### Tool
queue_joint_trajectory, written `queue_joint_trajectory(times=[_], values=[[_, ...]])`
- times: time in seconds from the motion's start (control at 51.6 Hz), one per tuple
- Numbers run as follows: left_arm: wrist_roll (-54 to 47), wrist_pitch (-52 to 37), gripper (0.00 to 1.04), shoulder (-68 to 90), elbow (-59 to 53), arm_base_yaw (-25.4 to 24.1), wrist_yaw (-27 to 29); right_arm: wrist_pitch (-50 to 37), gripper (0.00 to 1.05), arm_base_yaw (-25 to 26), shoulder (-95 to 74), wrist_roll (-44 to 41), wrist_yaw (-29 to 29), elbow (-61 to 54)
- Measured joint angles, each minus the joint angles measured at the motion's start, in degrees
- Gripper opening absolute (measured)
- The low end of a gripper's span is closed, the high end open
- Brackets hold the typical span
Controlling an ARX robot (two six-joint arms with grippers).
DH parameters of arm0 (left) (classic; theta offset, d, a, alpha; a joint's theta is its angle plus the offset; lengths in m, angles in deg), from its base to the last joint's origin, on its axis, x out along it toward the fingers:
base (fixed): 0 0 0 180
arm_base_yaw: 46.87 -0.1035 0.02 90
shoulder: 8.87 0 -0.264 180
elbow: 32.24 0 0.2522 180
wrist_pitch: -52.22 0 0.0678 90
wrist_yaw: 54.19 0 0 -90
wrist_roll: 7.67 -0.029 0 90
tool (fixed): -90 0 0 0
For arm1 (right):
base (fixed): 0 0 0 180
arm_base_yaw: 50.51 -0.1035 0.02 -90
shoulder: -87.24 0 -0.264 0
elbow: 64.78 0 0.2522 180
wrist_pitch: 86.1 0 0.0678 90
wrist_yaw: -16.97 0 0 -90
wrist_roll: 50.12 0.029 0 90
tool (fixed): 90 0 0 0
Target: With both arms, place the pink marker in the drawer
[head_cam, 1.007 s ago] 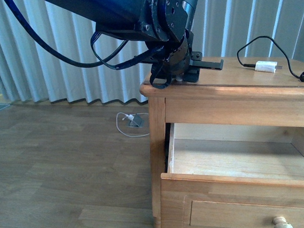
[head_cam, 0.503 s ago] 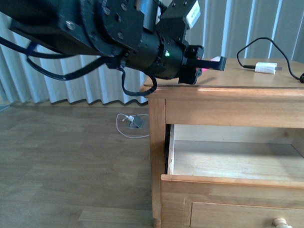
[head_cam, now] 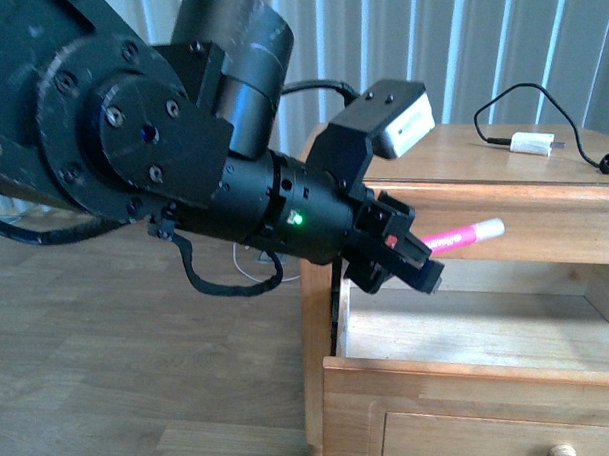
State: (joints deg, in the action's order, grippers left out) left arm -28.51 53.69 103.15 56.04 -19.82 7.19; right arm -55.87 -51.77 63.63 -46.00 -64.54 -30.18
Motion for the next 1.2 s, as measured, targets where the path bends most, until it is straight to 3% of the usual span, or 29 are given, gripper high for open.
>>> queue_joint_trajectory(times=[0.407, 0.639, 0.871, 0.949, 1.2], values=[[1.7, -0.81, 0.15, 10.12, 5.88, 1.81, 4.31, 0.0, 0.96, 0.0, 0.0, -0.02, 0.0, -0.02], [3.32, -0.5, 0.5, 10.51, 6.95, 2.05, 7.54, 0.0, 0.96, 0.0, 0.0, -0.02, 0.0, 0.0], [7.93, -3.89, 0.89, 5.77, 2.1, 1.95, 17.84, 0.0, 0.96, 0.0, 0.0, -0.02, 0.0, 0.0], [10.47, -6.95, 1.0, 1.79, -1.66, 1.51, 18.91, 0.0, 0.96, 0.0, 0.0, 0.0, 0.0, -0.02], [16.46, -11.91, 0.99, -13.62, -14.91, -1.05, 27.56, 0.0, 0.96, 0.0, 0.0, -0.02, 0.0, -0.02]])
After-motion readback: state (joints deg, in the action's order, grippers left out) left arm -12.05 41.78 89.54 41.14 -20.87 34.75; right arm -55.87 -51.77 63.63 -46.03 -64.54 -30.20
